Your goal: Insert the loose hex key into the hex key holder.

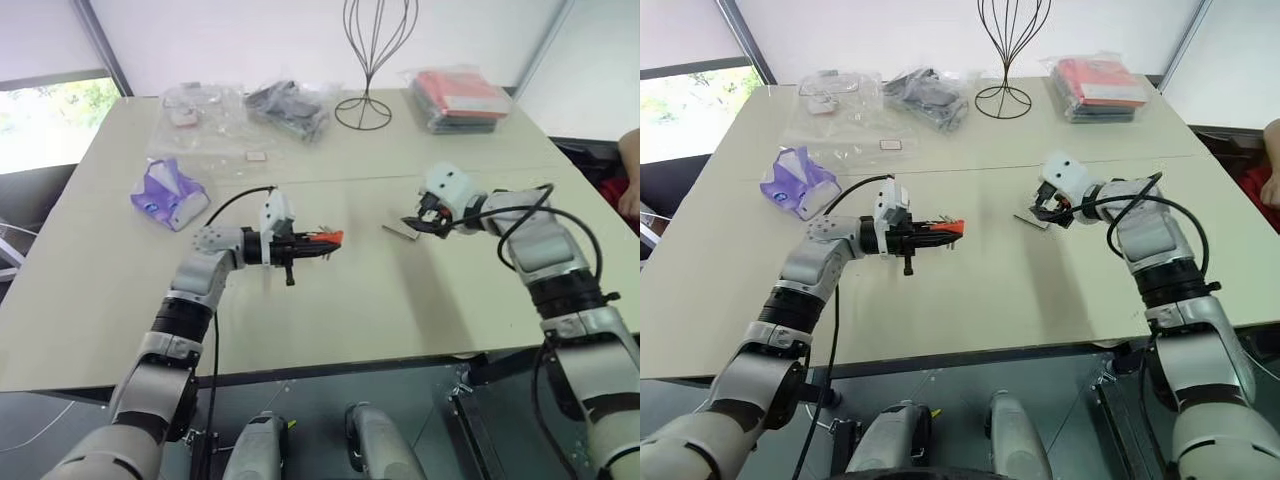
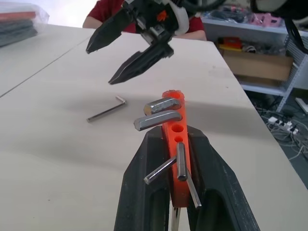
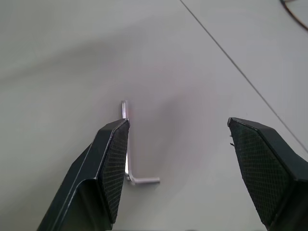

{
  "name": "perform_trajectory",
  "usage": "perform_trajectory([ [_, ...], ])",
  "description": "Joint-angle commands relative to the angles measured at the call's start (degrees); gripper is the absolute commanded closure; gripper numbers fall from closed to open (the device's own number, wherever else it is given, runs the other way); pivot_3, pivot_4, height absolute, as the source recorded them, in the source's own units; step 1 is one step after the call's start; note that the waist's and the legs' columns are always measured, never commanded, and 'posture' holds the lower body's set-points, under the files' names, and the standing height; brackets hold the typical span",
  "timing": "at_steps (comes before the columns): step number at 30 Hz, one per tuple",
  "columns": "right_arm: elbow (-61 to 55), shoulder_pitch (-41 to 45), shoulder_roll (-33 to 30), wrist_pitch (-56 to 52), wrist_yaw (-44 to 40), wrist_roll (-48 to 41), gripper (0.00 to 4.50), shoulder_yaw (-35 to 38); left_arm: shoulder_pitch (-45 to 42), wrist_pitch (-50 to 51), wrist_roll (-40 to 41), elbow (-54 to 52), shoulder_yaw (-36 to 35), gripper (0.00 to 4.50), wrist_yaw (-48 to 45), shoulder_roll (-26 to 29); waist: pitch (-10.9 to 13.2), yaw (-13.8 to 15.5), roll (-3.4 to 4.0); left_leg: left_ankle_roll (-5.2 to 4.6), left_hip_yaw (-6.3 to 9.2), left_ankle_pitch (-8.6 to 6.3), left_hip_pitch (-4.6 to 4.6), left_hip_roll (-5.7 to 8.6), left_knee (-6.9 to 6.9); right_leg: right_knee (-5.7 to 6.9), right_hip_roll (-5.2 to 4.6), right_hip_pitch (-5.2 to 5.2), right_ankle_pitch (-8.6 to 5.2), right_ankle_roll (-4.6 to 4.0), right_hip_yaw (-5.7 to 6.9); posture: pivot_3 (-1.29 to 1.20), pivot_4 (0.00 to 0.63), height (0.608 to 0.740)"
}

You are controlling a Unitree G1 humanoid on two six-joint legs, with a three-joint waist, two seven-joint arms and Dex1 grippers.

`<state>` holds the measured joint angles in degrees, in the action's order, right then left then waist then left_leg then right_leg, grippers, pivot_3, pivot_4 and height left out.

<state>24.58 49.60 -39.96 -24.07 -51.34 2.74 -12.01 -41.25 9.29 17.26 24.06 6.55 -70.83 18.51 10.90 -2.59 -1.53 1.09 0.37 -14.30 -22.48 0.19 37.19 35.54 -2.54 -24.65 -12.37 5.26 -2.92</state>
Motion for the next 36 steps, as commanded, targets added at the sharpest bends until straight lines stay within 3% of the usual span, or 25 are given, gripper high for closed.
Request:
perform_trajectory([
  [1,3.67,3.09,1.06,-2.95,-3.65,-1.9,1.14,1.07,-0.2,-0.78,0.19,-2.36,-0.17,4.5,0.25,0.13,0.0,0.05,0.0,0.0,0.02,0.0,0.01,-0.01,0.0,0.01,0.02,0.0,0.0,0.0,0.01,0.0,0.15,0.74],
  [4,12.25,8.76,4.63,-15.02,0.07,-3.53,1.14,3.97,0.24,-0.65,0.13,-3.03,-0.06,4.5,0.53,0.04,0.01,-0.02,0.01,0.0,0.0,0.0,0.02,-0.02,0.01,0.04,0.01,0.0,0.02,-0.04,0.0,0.0,0.15,0.74],
  [9,27.49,20.61,9.37,-31.65,22.19,-5.51,1.14,15.66,1.65,0.21,0.41,-4.86,-0.63,4.5,1.6,0.49,0.03,0.23,0.06,0.01,0.1,0.01,-0.01,-0.07,0.03,0.26,-0.21,-0.15,0.04,-0.08,-0.04,0.0,0.15,0.74],
  [12,23.07,22.01,12.1,-39.63,25.2,-6.42,1.14,17.24,2.85,0.65,0.71,-6.16,-0.51,4.5,2.44,0.26,0.03,0.3,0.06,0.01,0.14,0.0,-0.07,-0.04,-0.08,0.32,-0.27,-0.29,0.04,-0.09,-0.03,0.0,0.15,0.74],
  [15,17.56,22.33,15.69,-51.4,29.79,-9.47,1.14,23.38,3.2,0.79,0.85,-6.6,-0.37,4.5,3.13,-0.37,0.02,0.15,0.07,0.0,0.14,-0.01,-0.35,-0.05,-0.13,0.37,-0.25,-0.58,0.04,-0.08,-0.03,0.0,0.15,0.74],
  [17,6.26,17.98,14.42,-52.53,23.16,-11.93,1.14,16.34,3.2,0.92,0.75,-6.73,-0.3,4.5,3.27,-0.63,0.02,0.24,0.07,0.0,0.15,0.0,-0.73,-0.04,-0.01,0.55,-0.25,-0.97,0.05,-0.07,-0.03,0.0,0.15,0.74],
  [20,-12.72,9.96,10.78,-51.4,12.83,-17.93,1.14,7.66,3.17,0.54,0.38,-6.07,-0.02,4.5,2.99,-0.85,0.03,0.64,0.09,0.0,0.13,0.0,-1.01,0.0,0.14,0.62,-0.21,-1.17,0.06,-0.05,0.06,0.0,0.15,0.74],
  [23,-17.65,6.39,9.89,-45.68,11.83,-17.34,1.14,4.94,3.17,0.4,0.37,-5.81,0.25,4.5,2.9,-0.86,0.03,0.27,0.09,0.0,0.09,0.0,-1.02,0.02,0.19,0.56,-0.21,-1.13,0.08,0.03,0.06,0.0,0.15,0.74],
  [30,1.39,7.99,12.82,-24.59,16.51,-8.38,1.14,0.3,2.67,0.19,0.11,-5.38,0.6,4.5,2.74,-1.06,0.03,0.03,0.08,0.0,0.04,0.0,-0.84,0.0,0.7,0.58,0.01,-0.76,0.13,0.02,0.05,0.0,0.15,0.74],
  [36,16.58,11.46,14.09,-17.77,13.17,-6.12,1.14,-0.36,3.37,0.31,0.09,-6.15,0.62,4.5,3.01,-0.8,0.03,-0.01,0.08,-0.01,0.0,0.0,-0.88,0.01,0.82,0.57,-0.02,-0.76,0.17,0.04,0.03,0.0,0.15,0.74],
])
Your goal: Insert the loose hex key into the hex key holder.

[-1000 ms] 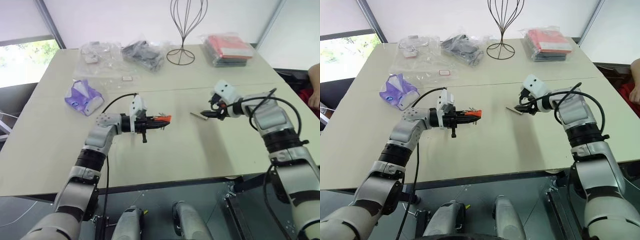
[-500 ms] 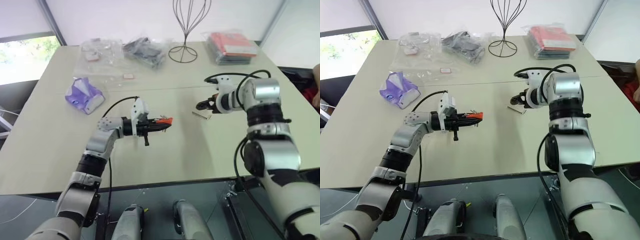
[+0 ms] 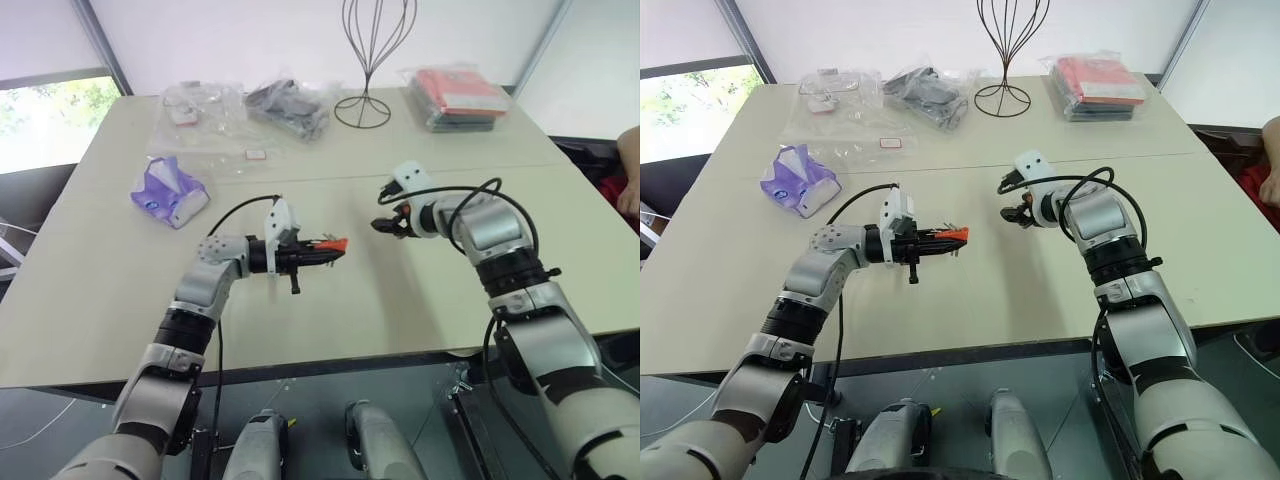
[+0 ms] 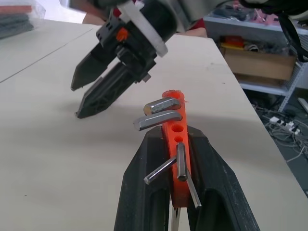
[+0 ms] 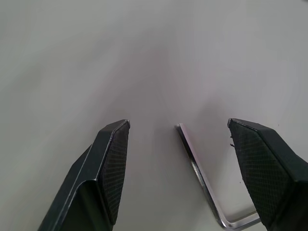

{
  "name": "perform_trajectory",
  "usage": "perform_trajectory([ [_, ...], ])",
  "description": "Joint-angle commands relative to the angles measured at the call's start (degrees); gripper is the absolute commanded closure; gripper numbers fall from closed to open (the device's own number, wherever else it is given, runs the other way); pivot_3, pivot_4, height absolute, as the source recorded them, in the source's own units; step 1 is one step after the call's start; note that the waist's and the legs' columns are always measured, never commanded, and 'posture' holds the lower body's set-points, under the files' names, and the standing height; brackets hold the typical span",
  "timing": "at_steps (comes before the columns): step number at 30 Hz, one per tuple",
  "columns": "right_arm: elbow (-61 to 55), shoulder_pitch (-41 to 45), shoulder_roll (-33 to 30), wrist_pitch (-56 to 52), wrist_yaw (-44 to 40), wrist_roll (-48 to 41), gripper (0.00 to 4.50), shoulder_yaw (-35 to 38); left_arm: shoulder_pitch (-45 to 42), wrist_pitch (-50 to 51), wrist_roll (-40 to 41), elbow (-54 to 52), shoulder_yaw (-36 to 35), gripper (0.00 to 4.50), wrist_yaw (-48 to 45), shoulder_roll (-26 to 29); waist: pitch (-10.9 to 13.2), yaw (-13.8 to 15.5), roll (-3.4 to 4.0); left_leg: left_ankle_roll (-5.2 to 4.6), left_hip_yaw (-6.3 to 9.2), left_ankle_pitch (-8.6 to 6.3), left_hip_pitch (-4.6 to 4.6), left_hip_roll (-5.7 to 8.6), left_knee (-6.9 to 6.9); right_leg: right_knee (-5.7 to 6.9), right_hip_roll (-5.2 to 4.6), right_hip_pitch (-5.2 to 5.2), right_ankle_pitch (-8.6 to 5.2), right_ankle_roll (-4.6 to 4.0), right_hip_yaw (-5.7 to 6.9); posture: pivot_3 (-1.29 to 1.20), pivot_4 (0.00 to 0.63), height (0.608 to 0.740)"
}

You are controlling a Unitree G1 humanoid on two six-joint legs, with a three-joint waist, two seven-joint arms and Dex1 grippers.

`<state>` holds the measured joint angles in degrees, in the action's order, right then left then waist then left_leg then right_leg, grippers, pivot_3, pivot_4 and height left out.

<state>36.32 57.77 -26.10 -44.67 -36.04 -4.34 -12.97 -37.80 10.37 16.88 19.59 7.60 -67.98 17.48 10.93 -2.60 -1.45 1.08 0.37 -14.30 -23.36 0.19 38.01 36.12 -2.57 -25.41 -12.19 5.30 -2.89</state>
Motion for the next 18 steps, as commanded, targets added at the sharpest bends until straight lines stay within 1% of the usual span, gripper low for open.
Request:
perform_trajectory([
  [1,6.81,3.91,0.45,3.48,-2.95,1.19,1.14,0.53,0.11,-0.74,0.47,-1.85,-0.44,4.5,0.21,0.29,0.0,0.03,0.0,0.0,0.02,0.0,0.0,0.0,-0.01,0.01,0.0,0.0,0.01,0.01,0.0,0.0,0.15,0.74],
  [5,11.15,4.8,0.42,6.48,-7.23,4.5,1.14,-2.71,0.69,-0.4,0.6,-2.55,-0.55,4.5,0.74,0.46,0.0,0.03,0.0,-0.01,0.05,-0.01,0.0,-0.01,-0.06,0.02,0.01,0.0,0.01,0.01,0.01,0.0,0.15,0.74],
  [6,11.74,4.64,0.32,7.19,-8.29,5.24,1.37,-3.41,0.78,-0.35,0.65,-2.7,-0.55,4.5,0.86,0.5,0.0,0.01,0.0,-0.01,0.05,-0.01,0.0,-0.01,-0.06,0.02,0.01,0.0,0.01,0.02,0.01,0.0,0.15,0.74],
  [8,12.8,4.34,0.07,7.97,-10.27,6.7,2.02,-4.63,0.95,-0.34,0.68,-2.9,-0.52,4.5,1.03,0.54,0.0,0.05,0.0,-0.01,0.05,-0.01,0.01,-0.01,-0.06,0.02,0.01,0.0,0.01,0.02,0.01,0.0,0.15,0.74],
  [9,12.98,4.04,-0.21,8.26,-11.67,7.43,2.42,-5.46,1.02,-0.34,0.7,-3.0,-0.54,4.5,1.12,0.55,0.0,0.05,0.0,-0.01,0.05,-0.01,0.01,-0.01,-0.05,0.03,0.01,0.01,0.01,0.02,0.01,0.0,0.15,0.74],
  [11,12.96,3.45,-0.7,8.07,-14.76,8.45,3.58,-6.78,1.13,-0.33,0.74,-3.12,-0.59,4.5,1.3,0.53,-0.01,0.13,0.0,0.0,0.06,-0.01,0.04,-0.01,-0.03,0.03,0.01,0.04,0.01,0.02,0.01,0.0,0.15,0.74],
  [12,12.72,3.13,-0.94,7.81,-15.98,8.82,4.08,-7.2,1.16,-0.35,0.75,-3.16,-0.62,4.5,1.43,0.52,-0.01,0.16,0.0,0.0,0.09,-0.01,0.08,0.0,0.0,0.03,0.01,0.11,0.01,0.02,0.03,0.0,0.15,0.74],
  [13,12.57,2.9,-1.09,7.45,-16.85,9.1,4.47,-7.38,1.19,-0.36,0.77,-3.2,-0.64,4.5,1.53,0.52,-0.02,0.21,0.01,0.0,0.1,-0.01,0.1,0.0,0.01,0.03,0.01,0.16,0.01,0.02,0.03,0.0,0.15,0.74],
  [18,9.62,1.71,-1.98,5.14,-18.92,8.97,4.47,-6.28,1.3,-0.36,0.87,-3.41,-0.61,4.5,1.84,0.62,-0.03,0.3,0.0,0.0,0.14,-0.01,0.16,0.0,0.05,0.01,-0.04,0.27,0.01,0.02,0.04,0.0,0.15,0.74],
])
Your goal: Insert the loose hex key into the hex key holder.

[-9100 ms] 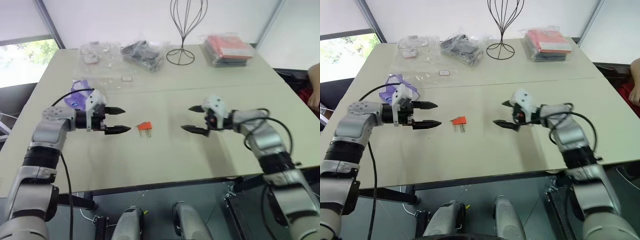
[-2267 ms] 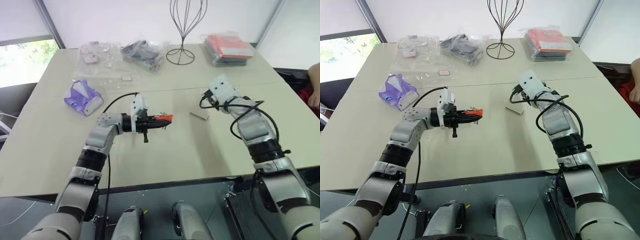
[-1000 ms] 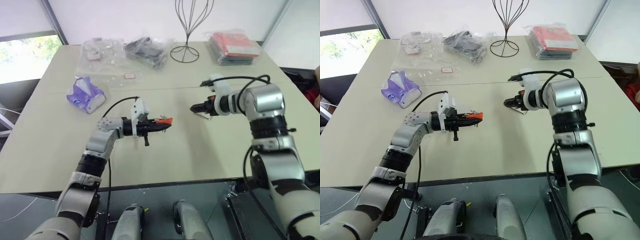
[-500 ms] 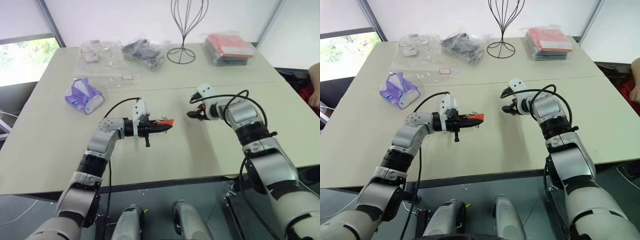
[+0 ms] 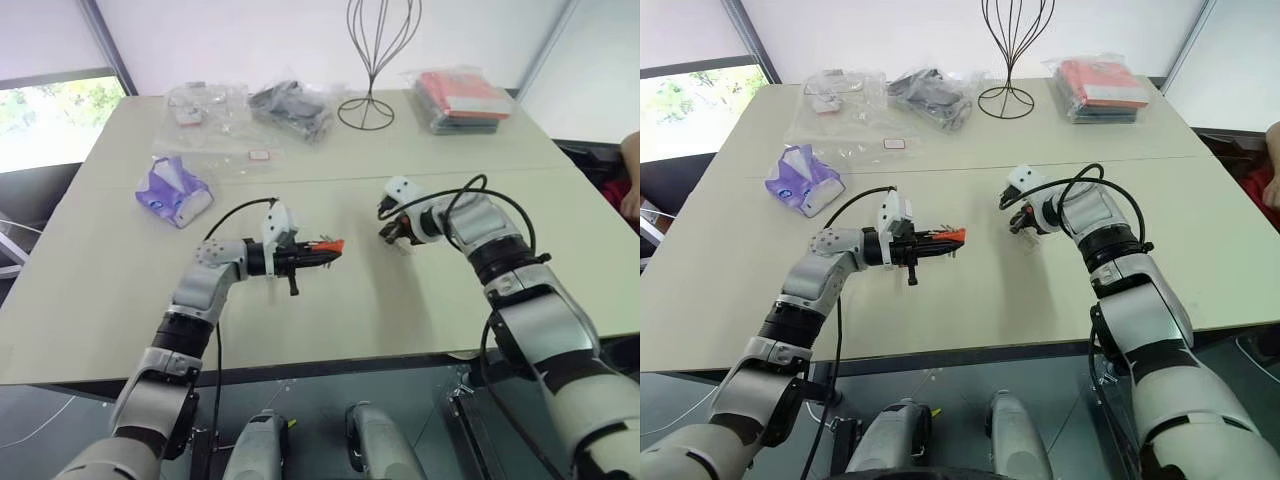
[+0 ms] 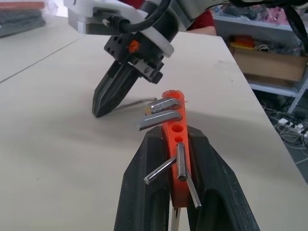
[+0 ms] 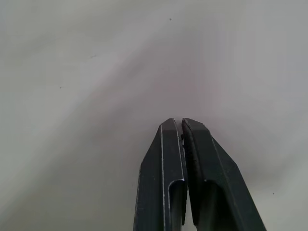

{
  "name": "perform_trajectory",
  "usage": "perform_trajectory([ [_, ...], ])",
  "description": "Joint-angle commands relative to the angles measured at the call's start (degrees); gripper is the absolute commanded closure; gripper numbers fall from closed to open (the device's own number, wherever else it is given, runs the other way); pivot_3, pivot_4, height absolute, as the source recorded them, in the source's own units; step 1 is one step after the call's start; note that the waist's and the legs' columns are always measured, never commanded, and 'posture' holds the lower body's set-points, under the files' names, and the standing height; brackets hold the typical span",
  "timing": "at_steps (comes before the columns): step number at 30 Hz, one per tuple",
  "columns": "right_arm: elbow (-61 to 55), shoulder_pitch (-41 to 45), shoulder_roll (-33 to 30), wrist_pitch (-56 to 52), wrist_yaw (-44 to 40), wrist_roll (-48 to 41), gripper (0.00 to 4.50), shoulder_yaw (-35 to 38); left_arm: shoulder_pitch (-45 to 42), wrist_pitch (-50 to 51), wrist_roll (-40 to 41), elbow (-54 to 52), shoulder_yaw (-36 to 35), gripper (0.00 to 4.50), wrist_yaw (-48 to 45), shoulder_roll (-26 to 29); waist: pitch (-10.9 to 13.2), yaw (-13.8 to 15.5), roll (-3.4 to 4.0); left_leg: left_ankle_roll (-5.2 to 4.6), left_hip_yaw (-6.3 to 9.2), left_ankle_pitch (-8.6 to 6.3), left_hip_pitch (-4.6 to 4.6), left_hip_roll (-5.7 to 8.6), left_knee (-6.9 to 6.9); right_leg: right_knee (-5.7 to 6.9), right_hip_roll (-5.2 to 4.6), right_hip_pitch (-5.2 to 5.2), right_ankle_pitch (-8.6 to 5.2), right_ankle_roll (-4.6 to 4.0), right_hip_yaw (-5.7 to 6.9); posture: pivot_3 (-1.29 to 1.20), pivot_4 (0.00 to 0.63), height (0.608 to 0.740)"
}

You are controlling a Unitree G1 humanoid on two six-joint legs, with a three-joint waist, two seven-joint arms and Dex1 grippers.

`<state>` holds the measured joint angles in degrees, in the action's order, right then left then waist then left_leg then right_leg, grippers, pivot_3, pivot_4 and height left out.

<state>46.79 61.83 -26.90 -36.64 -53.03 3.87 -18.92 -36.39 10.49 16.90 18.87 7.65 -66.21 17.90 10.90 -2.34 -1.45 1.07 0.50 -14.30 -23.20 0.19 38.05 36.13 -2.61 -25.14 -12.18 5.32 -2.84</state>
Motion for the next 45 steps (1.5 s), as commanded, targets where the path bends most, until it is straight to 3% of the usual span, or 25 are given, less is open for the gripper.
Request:
perform_trajectory([
  [1,-2.29,-2.58,-1.72,-3.05,-2.47,0.32,4.47,0.26,-0.11,-0.44,0.89,-2.72,-0.67,4.5,0.07,0.25,0.0,0.09,0.0,0.0,0.01,0.0,-0.01,0.0,-0.01,0.0,0.0,0.0,0.0,0.0,0.01,0.0,0.15,0.74],
  [4,-10.24,-4.27,-5.27,0.85,-7.94,-2.36,4.47,2.48,-0.06,-0.4,0.94,-2.72,-0.65,4.5,-0.06,0.4,0.0,0.31,0.0,0.0,0.05,0.0,-0.07,0.0,-0.02,0.0,0.0,-0.04,0.0,0.0,0.04,0.0,0.15,0.74],
  [8,-25.41,-9.88,-13.89,14.55,-17.15,-1.83,4.47,0.86,-0.35,-0.43,0.84,-2.22,-0.36,4.5,-0.63,0.55,0.05,0.37,0.07,0.0,0.01,-0.01,-0.19,0.05,-0.02,-0.05,-0.03,-0.17,0.03,0.08,0.03,0.0,0.15,0.74],
  [14,-38.7,-15.3,-23.36,24.58,-23.46,-0.3,4.47,0.64,-1.67,-0.94,0.53,-0.59,-0.02,4.5,-1.2,-0.05,0.07,-0.18,0.05,0.0,-0.03,-0.01,-0.12,0.06,-0.01,-0.08,0.05,-0.15,0.02,0.12,0.02,0.0,0.15,0.74],
  [17,-41.45,-17.77,-25.74,25.36,-24.79,-0.94,4.47,1.73,-1.62,-1.25,0.36,-0.3,0.19,4.5,-1.54,-0.24,0.07,-0.13,0.05,0.01,-0.06,0.0,-0.07,0.05,0.01,-0.05,0.07,-0.13,0.02,0.11,0.0,0.0,0.15,0.74],
  [21,-38.95,-15.75,-21.78,13.03,-19.14,-2.11,4.47,4.32,-1.56,-1.66,0.13,-0.03,0.42,4.5,-1.73,-0.37,0.07,-0.24,0.05,0.01,-0.14,0.0,-0.07,0.03,0.05,-0.04,0.05,-0.14,0.04,0.08,-0.08,0.0,0.15,0.74],
  [25,-33.59,-12.04,-17.64,0.8,-14.07,-1.62,2.62,5.2,-1.65,-2.17,-0.15,0.25,0.6,4.5,-1.89,-0.39,0.07,0.13,0.05,0.01,-0.11,0.0,-0.07,0.0,0.07,-0.01,0.05,-0.16,0.06,0.05,-0.07,0.0,0.15,0.74],
  [29,-29.86,-9.08,-15.43,-7.66,-11.06,-1.69,0.39,4.86,-1.67,-2.32,-0.27,0.34,0.62,4.5,-1.99,-0.31,0.07,0.46,0.05,0.01,-0.1,0.0,-0.13,-0.02,0.06,-0.04,-0.05,-0.19,0.05,0.04,-0.06,0.0,0.15,0.74],
  [30,-28.89,-8.44,-14.95,-9.19,-10.29,-1.75,0.03,4.86,-1.62,-2.3,-0.29,0.24,0.57,4.5,-1.99,-0.24,0.07,0.53,0.05,0.01,-0.1,0.0,-0.15,-0.02,0.06,-0.06,-0.06,-0.19,0.05,0.04,-0.06,0.0,0.15,0.74],
  [45,-22.67,-9.28,-12.33,-8.16,-7.52,1.79,0.03,-2.13,-0.84,-1.78,-0.12,-1.0,0.16,4.5,-1.23,0.08,0.07,1.2,0.06,0.0,-0.13,0.0,-0.16,0.04,0.06,-0.05,0.0,-0.21,0.06,0.06,-0.05,0.0,0.15,0.74],
])
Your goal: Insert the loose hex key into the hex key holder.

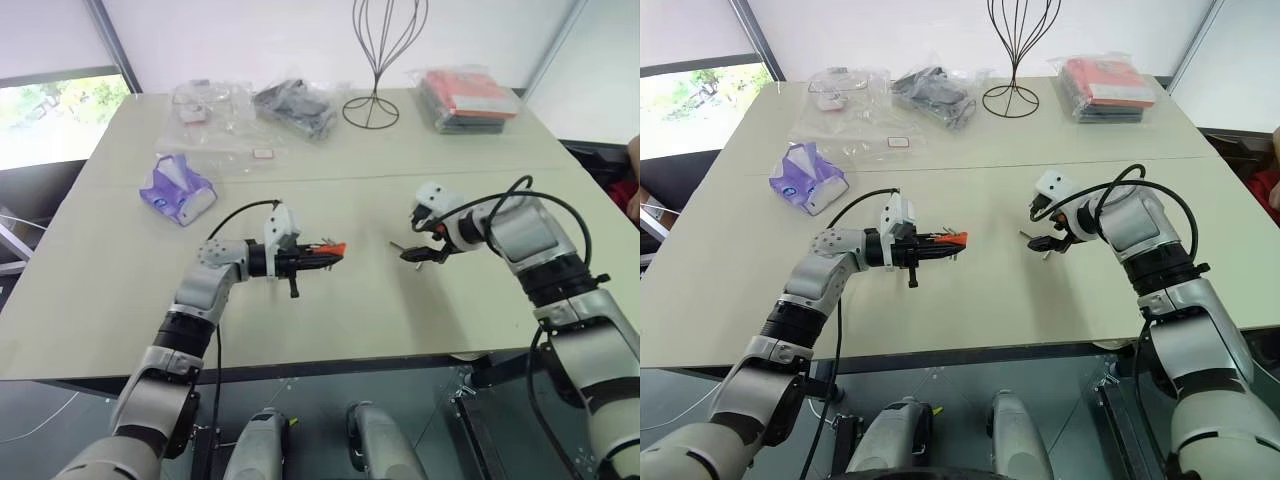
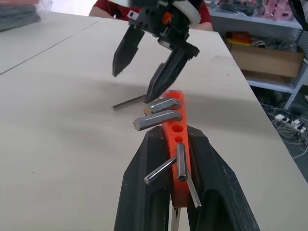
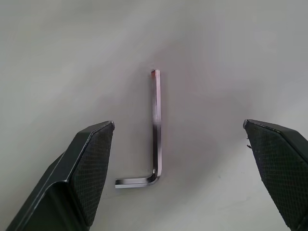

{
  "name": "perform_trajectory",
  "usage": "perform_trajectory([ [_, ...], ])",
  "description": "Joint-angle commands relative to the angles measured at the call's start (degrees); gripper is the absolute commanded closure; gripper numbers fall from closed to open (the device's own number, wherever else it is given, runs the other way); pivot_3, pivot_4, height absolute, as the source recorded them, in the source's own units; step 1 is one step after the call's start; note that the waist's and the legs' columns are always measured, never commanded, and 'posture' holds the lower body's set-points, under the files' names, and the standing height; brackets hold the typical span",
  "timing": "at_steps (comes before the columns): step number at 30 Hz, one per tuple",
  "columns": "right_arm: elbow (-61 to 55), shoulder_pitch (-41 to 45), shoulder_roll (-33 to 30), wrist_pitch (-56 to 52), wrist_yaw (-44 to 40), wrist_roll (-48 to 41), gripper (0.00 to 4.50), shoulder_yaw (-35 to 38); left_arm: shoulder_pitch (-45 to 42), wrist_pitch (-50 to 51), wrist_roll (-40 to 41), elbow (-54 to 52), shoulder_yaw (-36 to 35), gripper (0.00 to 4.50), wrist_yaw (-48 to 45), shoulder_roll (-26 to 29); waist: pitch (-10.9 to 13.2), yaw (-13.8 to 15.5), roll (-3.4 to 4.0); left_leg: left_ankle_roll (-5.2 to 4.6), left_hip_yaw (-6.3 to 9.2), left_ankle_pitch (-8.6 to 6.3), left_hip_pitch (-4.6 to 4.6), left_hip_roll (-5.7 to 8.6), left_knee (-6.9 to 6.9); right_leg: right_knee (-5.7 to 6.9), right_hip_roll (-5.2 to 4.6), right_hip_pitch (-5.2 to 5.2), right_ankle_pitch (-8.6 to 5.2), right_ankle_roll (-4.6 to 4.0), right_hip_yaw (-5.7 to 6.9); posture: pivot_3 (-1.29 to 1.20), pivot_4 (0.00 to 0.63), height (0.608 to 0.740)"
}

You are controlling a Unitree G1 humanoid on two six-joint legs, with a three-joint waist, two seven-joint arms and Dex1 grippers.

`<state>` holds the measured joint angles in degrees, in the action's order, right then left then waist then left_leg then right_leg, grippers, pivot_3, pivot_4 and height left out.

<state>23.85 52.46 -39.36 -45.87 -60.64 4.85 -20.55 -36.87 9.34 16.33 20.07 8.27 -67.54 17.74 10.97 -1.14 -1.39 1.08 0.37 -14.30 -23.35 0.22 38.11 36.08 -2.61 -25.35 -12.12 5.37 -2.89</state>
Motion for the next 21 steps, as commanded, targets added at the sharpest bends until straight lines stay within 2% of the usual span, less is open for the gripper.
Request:
perform_trajectory([
  [1,0.98,-0.08,0.37,1.54,0.26,1.08,0.27,-0.87,-0.32,-0.57,0.47,-2.26,-0.46,4.5,0.19,0.24,0.0,-0.01,0.0,0.0,0.0,0.0,0.0,0.0,0.0,0.0,0.0,0.0,0.0,0.0,0.0,0.0,0.15,0.74],
  [3,2.49,-0.31,0.77,2.31,0.05,1.52,0.89,-1.66,-0.34,-0.5,0.5,-2.29,-0.49,4.5,0.33,0.25,-0.01,-0.03,-0.01,0.0,0.0,0.0,0.01,0.0,0.0,0.0,0.0,0.0,0.0,0.0,0.0,0.0,0.15,0.74],
  [10,8.08,-0.56,1.85,2.93,-2.53,1.57,4.48,-2.07,-0.25,-0.42,0.64,-2.72,-0.81,4.5,0.91,0.42,-0.02,-0.05,-0.02,0.0,0.01,0.0,0.56,-0.01,0.07,-0.05,0.02,0.63,-0.03,-0.05,0.0,0.0,0.15,0.74],
  [12,8.53,-0.98,1.56,4.22,-3.35,2.12,4.48,-2.76,-0.08,-0.41,0.69,-2.92,-0.94,4.5,1.04,0.6,-0.03,0.0,-0.04,0.0,0.02,0.0,0.9,-0.02,0.04,-0.12,0.02,0.97,-0.15,-0.23,0.01,0.0,0.15,0.74],
  [16,7.74,-1.89,0.03,7.54,-5.28,3.38,4.48,-4.04,0.14,-0.36,0.77,-3.2,-0.93,4.5,1.39,0.74,-0.03,0.08,-0.04,0.0,0.02,0.0,0.92,-0.02,0.04,-0.14,0.0,1.01,-0.15,-0.23,0.0,0.0,0.15,0.74],
  [21,5.31,0.46,-7.85,29.93,-4.5,10.84,4.48,-6.71,0.45,-0.26,0.83,-3.53,-0.86,4.5,1.63,0.76,-0.01,0.54,-0.01,0.0,0.05,-0.01,0.84,0.03,0.0,-0.18,-0.04,0.98,-0.2,-0.12,0.01,0.0,0.15,0.74],
])
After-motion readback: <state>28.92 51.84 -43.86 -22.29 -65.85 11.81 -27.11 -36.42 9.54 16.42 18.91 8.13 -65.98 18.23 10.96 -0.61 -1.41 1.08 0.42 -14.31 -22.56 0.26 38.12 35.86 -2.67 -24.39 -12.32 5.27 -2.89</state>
